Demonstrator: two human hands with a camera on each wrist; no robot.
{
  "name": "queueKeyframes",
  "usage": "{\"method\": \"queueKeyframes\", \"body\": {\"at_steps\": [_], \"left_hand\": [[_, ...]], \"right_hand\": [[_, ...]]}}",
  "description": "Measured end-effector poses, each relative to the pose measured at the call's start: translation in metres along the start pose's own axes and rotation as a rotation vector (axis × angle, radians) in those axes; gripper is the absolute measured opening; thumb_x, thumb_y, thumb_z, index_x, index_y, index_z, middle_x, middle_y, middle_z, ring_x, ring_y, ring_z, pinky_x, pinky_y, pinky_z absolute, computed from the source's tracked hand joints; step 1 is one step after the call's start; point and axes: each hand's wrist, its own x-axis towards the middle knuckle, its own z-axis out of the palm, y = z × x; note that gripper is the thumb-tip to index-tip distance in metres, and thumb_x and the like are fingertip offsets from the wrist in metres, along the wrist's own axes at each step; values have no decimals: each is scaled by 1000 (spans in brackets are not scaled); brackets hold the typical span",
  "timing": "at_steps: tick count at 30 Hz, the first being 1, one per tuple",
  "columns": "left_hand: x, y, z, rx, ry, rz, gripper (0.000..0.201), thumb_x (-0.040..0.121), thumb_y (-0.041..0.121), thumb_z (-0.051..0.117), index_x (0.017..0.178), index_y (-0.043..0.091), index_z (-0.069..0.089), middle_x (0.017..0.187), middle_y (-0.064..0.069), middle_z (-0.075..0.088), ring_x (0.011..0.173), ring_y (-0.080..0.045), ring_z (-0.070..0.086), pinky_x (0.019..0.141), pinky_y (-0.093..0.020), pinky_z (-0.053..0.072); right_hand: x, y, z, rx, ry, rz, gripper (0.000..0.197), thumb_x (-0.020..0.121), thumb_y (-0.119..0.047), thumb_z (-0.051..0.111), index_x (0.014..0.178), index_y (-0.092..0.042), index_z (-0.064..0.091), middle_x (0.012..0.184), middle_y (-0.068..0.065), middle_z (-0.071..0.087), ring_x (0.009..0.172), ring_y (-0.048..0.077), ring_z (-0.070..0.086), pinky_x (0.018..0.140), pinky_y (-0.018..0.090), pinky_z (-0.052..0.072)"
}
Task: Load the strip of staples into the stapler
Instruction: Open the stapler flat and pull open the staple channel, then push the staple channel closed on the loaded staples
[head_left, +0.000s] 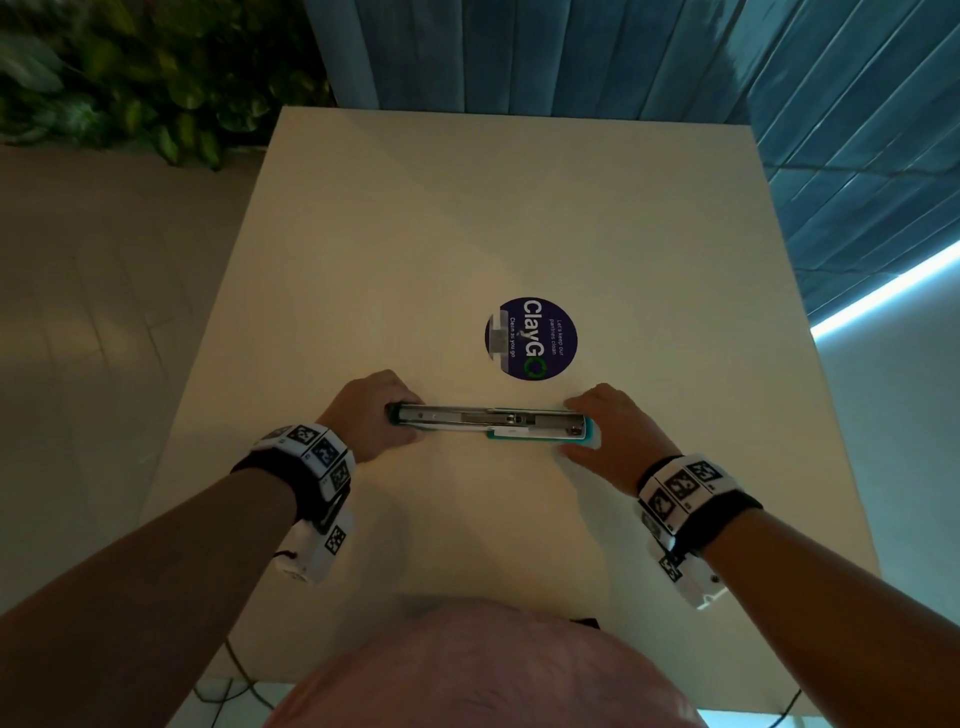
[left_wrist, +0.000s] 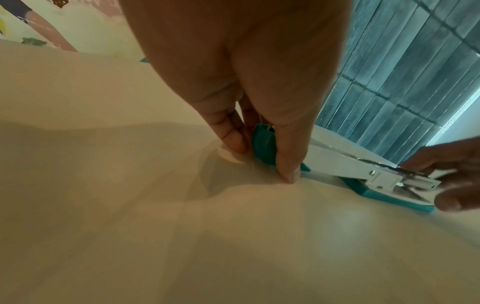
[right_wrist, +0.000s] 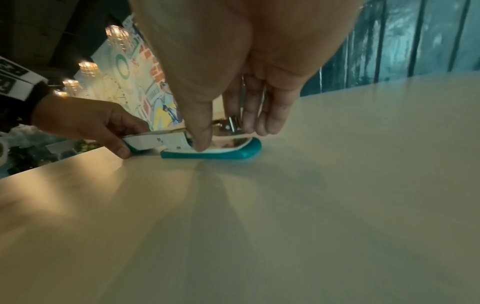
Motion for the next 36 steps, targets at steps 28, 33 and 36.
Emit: {"method": "queueKeyframes", "body": {"at_steps": [28, 33, 36], "left_hand": [[48, 113, 38, 119, -198, 326, 35, 79, 29, 66, 109, 11, 63, 98, -10, 57, 92, -24, 53, 77, -35, 44], [53, 119, 38, 224, -228, 334, 37, 80, 31, 64, 110, 10, 61, 98, -10, 56, 93, -25, 51, 73, -32, 37], [50, 112, 40, 184, -219, 327, 38, 80, 32, 64, 112, 13, 58, 103, -9, 56, 98, -25, 51, 80, -38, 45]], "right_hand": [[11, 11, 5, 98, 38, 24, 31, 77, -12, 65, 106, -12, 57, 106, 13, 55, 100, 27, 52, 91, 38, 44], [12, 13, 7, 84, 39, 18, 31, 77, -13, 65, 107, -12, 56, 107, 12, 54, 100, 26, 51, 90, 35, 42], [10, 14, 7, 99, 49, 7, 33, 77, -13, 65, 109, -13, 56, 107, 11, 55, 101, 25, 51, 90, 34, 42]]}}
